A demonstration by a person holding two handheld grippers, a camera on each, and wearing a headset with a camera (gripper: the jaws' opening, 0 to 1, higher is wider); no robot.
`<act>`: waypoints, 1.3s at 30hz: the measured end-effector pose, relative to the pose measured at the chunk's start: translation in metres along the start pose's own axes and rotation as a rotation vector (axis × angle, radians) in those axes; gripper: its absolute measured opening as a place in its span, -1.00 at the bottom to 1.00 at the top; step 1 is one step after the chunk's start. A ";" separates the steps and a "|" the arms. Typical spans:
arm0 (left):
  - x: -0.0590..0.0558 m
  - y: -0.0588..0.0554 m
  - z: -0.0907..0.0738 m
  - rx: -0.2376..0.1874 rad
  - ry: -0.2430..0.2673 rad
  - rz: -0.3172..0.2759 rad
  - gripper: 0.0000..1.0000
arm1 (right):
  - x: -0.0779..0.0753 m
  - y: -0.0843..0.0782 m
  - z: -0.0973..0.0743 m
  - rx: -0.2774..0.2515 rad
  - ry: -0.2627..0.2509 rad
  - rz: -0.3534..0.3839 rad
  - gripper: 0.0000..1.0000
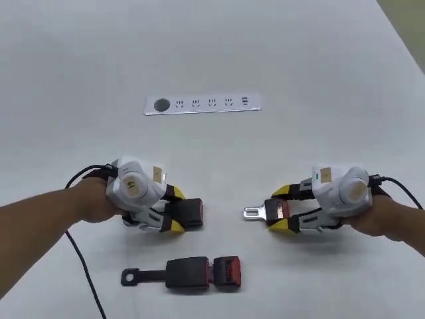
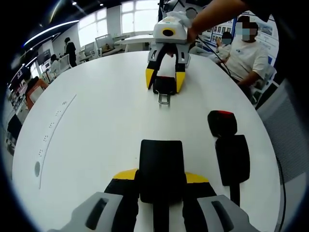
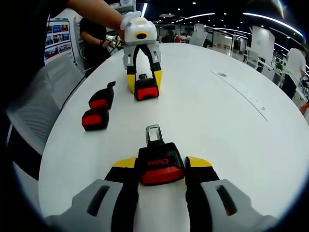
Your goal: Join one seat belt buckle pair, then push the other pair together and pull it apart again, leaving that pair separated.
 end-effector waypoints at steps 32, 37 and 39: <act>-0.007 0.002 -0.035 -0.095 0.171 -0.303 0.86 | 0.003 0.010 -0.011 -0.116 -0.380 0.268 0.53; -0.017 0.004 -0.053 -0.140 0.253 -0.375 1.00 | 0.019 0.019 -0.018 -0.153 -0.469 0.303 0.59; -0.021 0.004 -0.060 -0.157 0.275 -0.412 1.00 | 0.022 0.022 -0.018 -0.172 -0.505 0.315 0.61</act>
Point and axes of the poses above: the centre of the closed fingertips' face, and the gripper's own axes: z roughly forward along the fingers, x roughly to its left, y roughly out of its top, the point moved 10 cm from there along -z, roughly backward along the fingers, and after that the axes turned 3 degrees about y, right-handed, at the moved point
